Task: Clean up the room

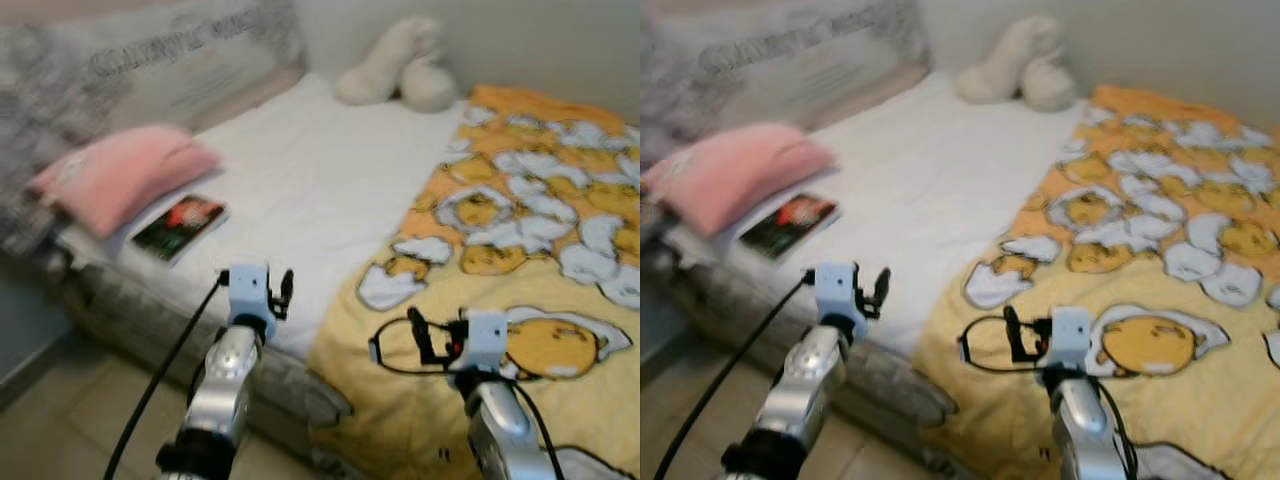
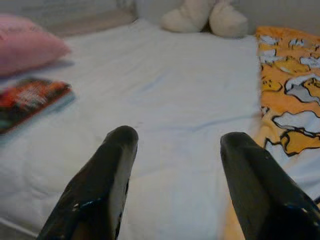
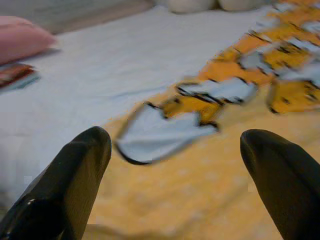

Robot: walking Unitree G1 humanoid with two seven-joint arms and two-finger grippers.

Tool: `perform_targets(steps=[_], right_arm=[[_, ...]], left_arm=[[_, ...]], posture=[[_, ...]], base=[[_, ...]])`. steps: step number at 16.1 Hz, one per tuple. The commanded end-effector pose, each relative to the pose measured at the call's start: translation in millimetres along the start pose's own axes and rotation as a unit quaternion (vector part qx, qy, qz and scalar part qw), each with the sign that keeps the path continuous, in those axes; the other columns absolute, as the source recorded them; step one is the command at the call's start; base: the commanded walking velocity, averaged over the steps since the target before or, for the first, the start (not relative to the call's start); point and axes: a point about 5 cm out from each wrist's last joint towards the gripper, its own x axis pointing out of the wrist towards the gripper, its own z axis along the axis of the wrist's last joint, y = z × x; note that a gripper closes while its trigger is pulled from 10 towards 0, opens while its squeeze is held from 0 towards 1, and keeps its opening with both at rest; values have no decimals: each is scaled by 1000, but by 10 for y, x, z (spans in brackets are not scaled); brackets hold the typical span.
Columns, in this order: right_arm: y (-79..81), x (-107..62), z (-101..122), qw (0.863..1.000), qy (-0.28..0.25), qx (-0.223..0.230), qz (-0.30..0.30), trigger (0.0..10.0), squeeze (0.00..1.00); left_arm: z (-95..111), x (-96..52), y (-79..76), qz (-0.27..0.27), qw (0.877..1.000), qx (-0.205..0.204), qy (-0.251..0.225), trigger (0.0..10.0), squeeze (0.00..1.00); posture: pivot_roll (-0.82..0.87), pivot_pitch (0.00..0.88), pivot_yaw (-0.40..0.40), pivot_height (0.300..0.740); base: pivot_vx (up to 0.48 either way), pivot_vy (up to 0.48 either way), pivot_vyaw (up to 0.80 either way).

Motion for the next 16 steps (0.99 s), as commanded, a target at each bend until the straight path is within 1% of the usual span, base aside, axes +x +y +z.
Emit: perform_targets(steps=[1, 2, 4, 5, 6, 7, 8, 9, 11, 12, 15, 16], right_arm=[[-29, 14, 50, 1000, -11, 6, -3, 10000, 0], [-29, 5, 58, 1000, -12, 4, 2, 10000, 0], [-29, -5, 53, 1000, -11, 4, 5, 10000, 0], [-36, -13, 51, 1000, -12, 5, 6, 10000, 0], [-60, -31, 46, 1000, -14, 11, 4, 10000, 0], [-79, -42, 38, 1000, -14, 18, 0, 10000, 0], [-81, -41, 43, 1000, -15, 16, 1, 10000, 0], [-73, -27, 67, 1000, -18, 13, 3, 10000, 0], [-62, -8, 92, 1000, -22, 10, 4, 10000, 0], [-70, 0, 118, 1000, -28, 6, -1, 10000, 0], [-88, -4, 89, 1000, -24, 6, -5, 10000, 0], [-60, 17, 54, 1000, -17, 7, -3, 10000, 0]], left_arm=[[40, 7, -38, -20, 1000, 0, -8, 10000, 0], [49, -1, -35, -25, 1000, -17, -8, 10000, 0], [47, -11, -28, -24, 999, -19, -8, 10000, 0], [43, -22, -34, -26, 1000, -10, -9, 10000, 0], [8, -43, -64, -32, 999, 33, -9, 10000, 0], [-43, -55, -81, -34, 997, 62, 1, 10000, 0], [-58, -58, -48, -25, 998, 55, 5, 10000, 0], [-70, -57, 19, -6, 999, 41, 9, 10000, 0], [-78, -51, 42, -3, 999, 45, 14, 10000, 0], [-58, -43, 85, 2, 999, 42, 9, 10000, 0], [-10, -29, 76, -8, 999, 54, -6, 10000, 0], [30, -28, 33, -18, 998, 62, -18, 10000, 0]], posture=[[84, 0, 26, 740], [85, 0, 25, 740], [89, 0, 27, 740], [88, 0, 29, 740], [86, 0, 32, 740], [86, 0, 32, 740], [79, 0, 34, 740], [78, 0, 33, 740], [72, 0, 38, 740], [67, 0, 41, 740], [68, 0, 45, 740], [92, 0, 34, 740]], base=[[0, 0, 581], [0, 480, 569], [0, 480, 569], [0, 480, 556], [0, 0, 556], [0, 0, 556], [0, 0, 556], [0, -480, 563], [0, -480, 556], [0, -465, 556], [0, -451, 556], [0, -439, 544]])
